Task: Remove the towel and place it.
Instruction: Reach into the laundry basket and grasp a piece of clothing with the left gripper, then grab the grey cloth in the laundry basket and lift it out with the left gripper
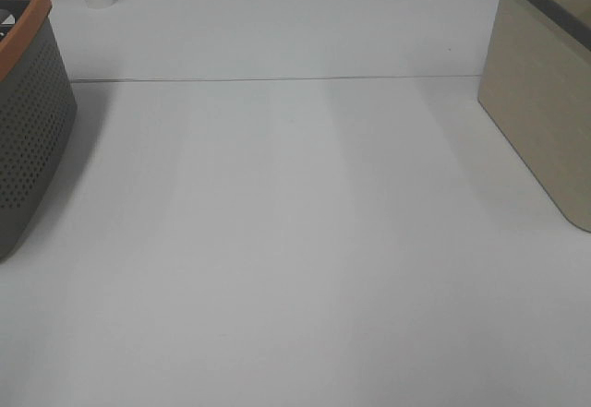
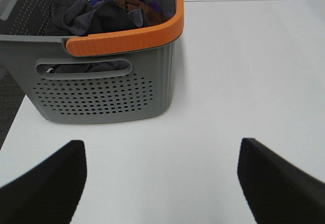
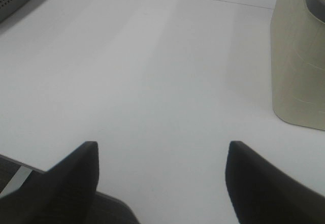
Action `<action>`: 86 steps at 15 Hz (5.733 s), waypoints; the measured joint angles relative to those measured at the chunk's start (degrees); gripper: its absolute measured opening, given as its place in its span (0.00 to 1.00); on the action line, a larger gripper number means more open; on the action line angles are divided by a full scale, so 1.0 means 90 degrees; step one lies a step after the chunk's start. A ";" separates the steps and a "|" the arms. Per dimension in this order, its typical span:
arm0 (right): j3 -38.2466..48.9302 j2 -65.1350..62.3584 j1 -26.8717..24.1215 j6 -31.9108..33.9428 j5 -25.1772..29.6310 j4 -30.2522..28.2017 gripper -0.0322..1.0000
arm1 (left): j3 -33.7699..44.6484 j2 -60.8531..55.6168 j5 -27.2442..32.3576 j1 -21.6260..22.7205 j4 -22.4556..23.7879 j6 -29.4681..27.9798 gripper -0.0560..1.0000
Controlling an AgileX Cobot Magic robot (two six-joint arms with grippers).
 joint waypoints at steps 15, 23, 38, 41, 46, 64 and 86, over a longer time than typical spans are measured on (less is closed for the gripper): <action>0.0000 0.0000 0.0000 0.0000 0.0000 0.0019 0.70 | 0.0000 0.0000 0.0000 0.0000 0.0000 0.0000 0.77; 0.0000 0.0000 0.0000 0.0000 0.0000 0.0019 0.70 | 0.0000 0.0000 0.0000 0.0000 0.0000 -0.0045 0.77; 0.0000 0.0000 0.0000 0.0000 0.0000 0.0025 0.70 | -0.1884 0.3196 0.0363 0.0000 0.1178 -0.0064 0.77; 0.0000 0.0000 0.0000 0.0000 0.0000 0.0025 0.70 | -0.2254 0.4227 0.0541 0.0000 0.1197 0.0000 0.77; 0.0000 0.0000 0.0000 0.0000 0.0000 0.0025 0.70 | -0.3247 0.5914 0.0643 0.0000 0.1197 0.0656 0.77; 0.0000 0.0000 0.0000 0.0013 0.0000 0.0025 0.70 | -0.5971 1.1370 -0.1038 0.1050 0.0560 0.4775 0.77; 0.0000 0.0000 0.0000 0.0446 0.0000 -0.0216 0.70 | -0.5971 1.2083 -0.1203 0.1050 0.0280 0.4934 0.56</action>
